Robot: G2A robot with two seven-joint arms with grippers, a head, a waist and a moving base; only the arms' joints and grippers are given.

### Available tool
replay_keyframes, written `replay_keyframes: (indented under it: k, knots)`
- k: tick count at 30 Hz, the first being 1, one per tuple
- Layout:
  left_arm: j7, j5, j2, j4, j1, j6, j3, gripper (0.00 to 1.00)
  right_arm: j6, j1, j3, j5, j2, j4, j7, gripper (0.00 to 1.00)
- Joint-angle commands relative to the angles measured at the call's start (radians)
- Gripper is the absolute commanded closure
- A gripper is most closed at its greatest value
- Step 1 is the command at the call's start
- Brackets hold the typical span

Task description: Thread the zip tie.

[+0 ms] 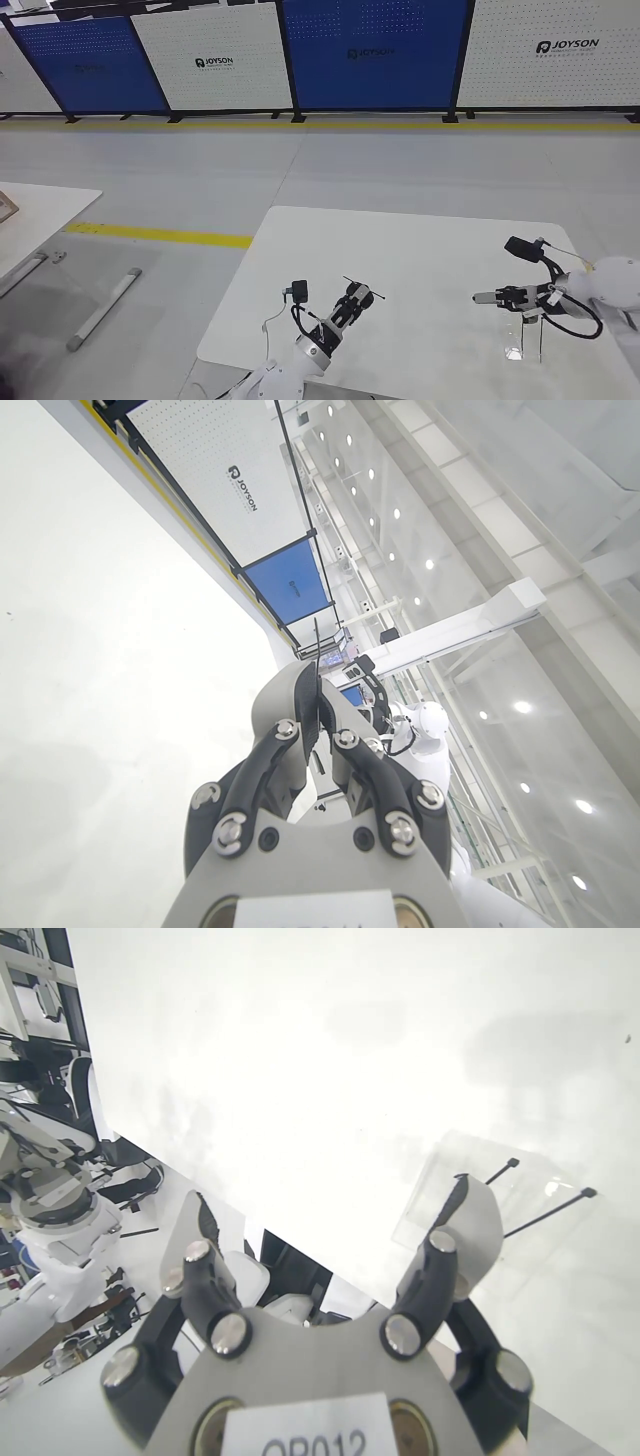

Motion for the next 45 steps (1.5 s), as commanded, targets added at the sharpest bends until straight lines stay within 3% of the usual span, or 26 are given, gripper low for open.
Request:
replay_keyframes:
  k: [1,4,8,11,23,26,29,38,43,44,45]
  knots:
    - [0.0,0.0,0.0,0.0,0.0,0.0,0.0,1.0,-0.01,-0.01,0.01,-0.004,0.004,0.002,-0.006,0.0]
    - [0.0,0.0,0.0,0.0,0.0,0.0,0.0,1.0,-0.007,-0.029,0.04,-0.012,0.016,-0.007,0.007,0.0]
    - [0.0,0.0,0.0,0.0,0.0,0.0,0.0,1.0,0.095,-0.074,0.071,-0.083,0.034,-0.05,0.007,0.0]
    - [0.0,0.0,0.0,0.0,0.0,0.0,0.0,1.0,0.11,-0.086,0.07,-0.106,0.036,-0.069,-0.01,0.0]
    - [0.0,0.0,0.0,0.0,0.0,0.0,0.0,1.0,0.092,-0.1,0.062,-0.137,0.038,-0.066,-0.018,0.0]
    - [0.0,0.0,0.0,0.0,0.0,0.0,0.0,1.0,0.046,-0.084,0.002,-0.177,0.047,-0.055,0.007,0.0]
    - [0.0,0.0,0.0,0.0,0.0,0.0,0.0,1.0,0.075,-0.055,-0.011,-0.172,0.052,-0.055,0.007,0.0]
    - [0.0,0.0,0.0,0.0,0.0,0.0,0.0,1.0,0.073,-0.07,-0.01,-0.176,0.052,-0.05,-0.024,0.0]
    - [0.0,0.0,0.0,0.0,0.0,0.0,0.0,1.0,0.083,-0.103,0.036,-0.212,0.067,-0.084,-0.029,0.0]
    - [0.0,0.0,0.0,0.0,0.0,0.0,0.0,1.0,0.086,-0.111,0.043,-0.216,0.069,-0.094,-0.024,0.01]
    - [0.0,0.0,0.0,0.0,0.0,0.0,0.0,1.0,0.088,-0.118,0.05,-0.221,0.072,-0.102,-0.017,0.09]
